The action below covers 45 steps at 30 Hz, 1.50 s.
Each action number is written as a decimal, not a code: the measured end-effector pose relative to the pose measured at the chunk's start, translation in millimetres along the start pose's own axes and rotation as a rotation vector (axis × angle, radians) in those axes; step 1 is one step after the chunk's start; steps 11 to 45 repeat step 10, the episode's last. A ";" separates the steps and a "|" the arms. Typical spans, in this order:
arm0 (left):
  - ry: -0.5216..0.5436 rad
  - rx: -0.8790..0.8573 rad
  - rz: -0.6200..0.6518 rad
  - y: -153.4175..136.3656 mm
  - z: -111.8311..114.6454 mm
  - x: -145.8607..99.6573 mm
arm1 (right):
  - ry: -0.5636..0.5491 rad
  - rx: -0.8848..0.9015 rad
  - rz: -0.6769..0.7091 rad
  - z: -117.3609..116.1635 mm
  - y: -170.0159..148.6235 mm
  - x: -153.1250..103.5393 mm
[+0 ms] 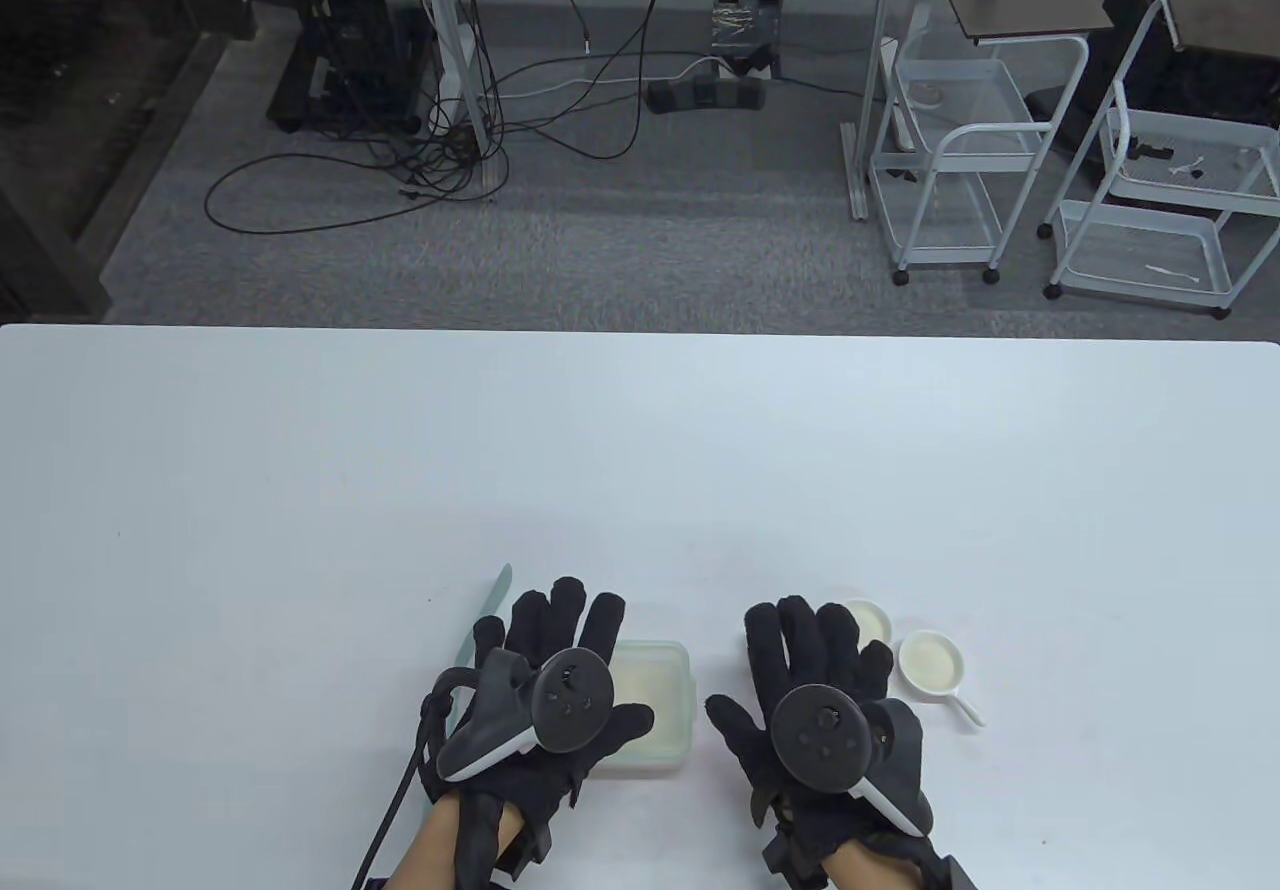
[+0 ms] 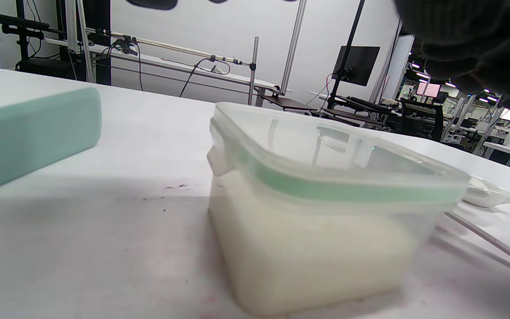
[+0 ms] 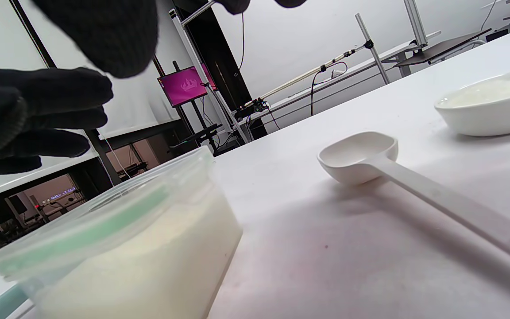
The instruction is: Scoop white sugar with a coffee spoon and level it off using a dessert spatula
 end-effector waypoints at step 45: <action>-0.010 -0.002 -0.003 -1.0 0.1 0.2 | 0.009 -0.019 0.005 -2.1 2.2 -0.9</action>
Point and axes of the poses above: the tracker on the back of each hand, its own y axis roughly to the thumb side, its own x axis roughly from the wrist to the fingertips, z = x × y, the point moved 3 cm from there along x, roughly from the wrist to the fingertips, and after that the axes turned 15 degrees about -y, right-handed, at the moved point
